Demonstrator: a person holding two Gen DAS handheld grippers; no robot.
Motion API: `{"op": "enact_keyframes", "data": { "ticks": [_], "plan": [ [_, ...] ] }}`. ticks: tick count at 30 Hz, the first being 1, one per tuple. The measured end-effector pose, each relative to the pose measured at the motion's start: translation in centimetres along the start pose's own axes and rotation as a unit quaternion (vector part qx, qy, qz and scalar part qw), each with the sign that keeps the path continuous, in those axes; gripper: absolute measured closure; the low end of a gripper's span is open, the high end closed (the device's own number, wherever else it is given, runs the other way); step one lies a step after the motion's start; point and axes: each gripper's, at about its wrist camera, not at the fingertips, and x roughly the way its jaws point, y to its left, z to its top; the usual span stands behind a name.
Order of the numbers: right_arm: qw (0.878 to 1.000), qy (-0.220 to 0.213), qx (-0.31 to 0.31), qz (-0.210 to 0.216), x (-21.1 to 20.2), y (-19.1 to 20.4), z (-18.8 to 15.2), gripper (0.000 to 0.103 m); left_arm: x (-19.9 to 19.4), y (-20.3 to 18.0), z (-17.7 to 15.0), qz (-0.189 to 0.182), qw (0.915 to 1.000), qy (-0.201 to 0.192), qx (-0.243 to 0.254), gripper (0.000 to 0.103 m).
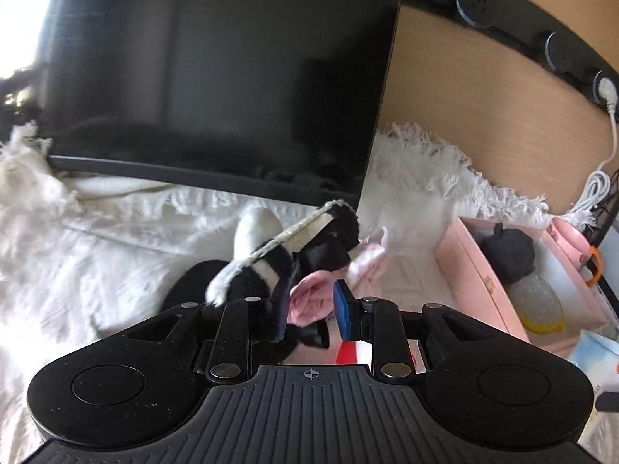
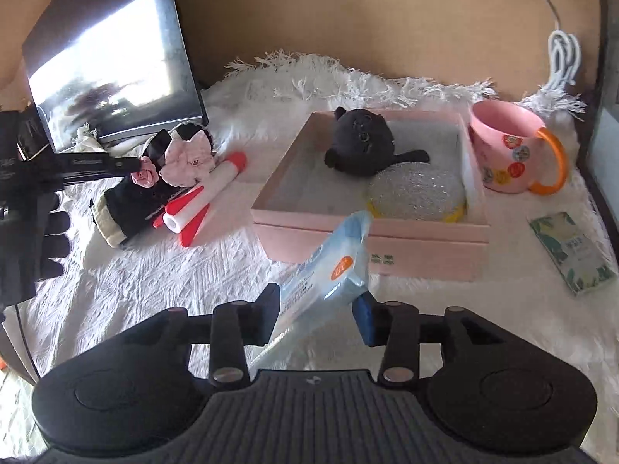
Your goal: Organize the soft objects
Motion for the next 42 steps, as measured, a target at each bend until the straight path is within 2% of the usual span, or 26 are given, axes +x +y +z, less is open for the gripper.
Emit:
{"op": "enact_keyframes", "data": {
  "ticks": [4,9,10,11,13,15,18,20,22,28,30,32,37,40,42],
  "plan": [
    [1.000,0.000,-0.008,-0.008,0.4,0.5,0.1,0.061,2.3,-0.6,-0.4,0.015,0.9997,0.017,0.011,0.068],
    [1.000,0.016,0.001,0.000,0.9,0.6,0.0,0.061,3.6,-1.1,-1.0,0.034,0.9990,0.018,0.024,0.067],
    [1.000,0.013,0.005,0.000,0.9,0.6,0.0,0.070,3.8,-1.2,-1.1,0.036,0.9987,0.020,0.030,0.067],
    [1.000,0.007,0.005,-0.003,0.7,0.7,-0.1,0.074,3.8,-1.2,-1.2,0.038,0.9984,0.019,0.036,0.069],
    [1.000,0.002,0.008,0.008,0.0,0.6,0.2,0.083,3.4,-1.1,-1.4,0.036,0.9982,0.016,0.045,0.072],
    [1.000,0.000,0.014,0.024,-0.7,0.4,0.5,0.088,2.6,-0.9,-1.6,0.028,0.9985,0.012,0.045,0.075],
    [1.000,-0.003,0.005,0.027,-2.1,0.2,0.5,0.090,0.6,-0.5,-2.1,0.014,0.9989,0.007,0.044,0.076],
    [1.000,-0.003,-0.001,0.022,-2.9,0.0,0.3,0.090,-0.9,-0.4,-2.5,0.002,0.9991,0.004,0.043,0.082],
    [1.000,0.003,-0.001,0.019,-3.6,-0.3,-0.1,0.090,-2.5,-0.4,-2.8,-0.008,0.9991,0.002,0.043,0.082],
    [1.000,0.016,-0.007,0.017,-6.0,-0.7,-1.3,0.090,-6.9,-1.8,-4.1,-0.072,0.9965,0.010,0.040,0.082],
    [1.000,0.019,-0.008,0.012,-6.7,-0.9,-1.6,0.090,-7.9,-2.9,-4.8,-0.112,0.9928,0.025,0.036,0.082],
    [1.000,0.021,-0.006,0.006,-7.4,-1.1,-1.9,0.090,-8.6,-4.6,-5.7,-0.155,0.9859,0.045,0.046,0.082],
    [1.000,0.016,-0.002,-0.011,-9.6,-1.7,-2.5,0.090,-8.9,-9.6,-7.9,-0.246,0.9601,0.107,0.078,0.082],
    [1.000,0.006,-0.001,-0.029,-11.1,-2.1,-2.9,0.090,-8.6,-12.0,-8.2,-0.279,0.9478,0.122,0.095,0.082],
    [0.999,-0.005,0.002,-0.043,-12.1,-2.5,-3.1,0.090,-8.0,-13.0,-7.1,-0.284,0.9469,0.112,0.101,0.083]
  ]
}}
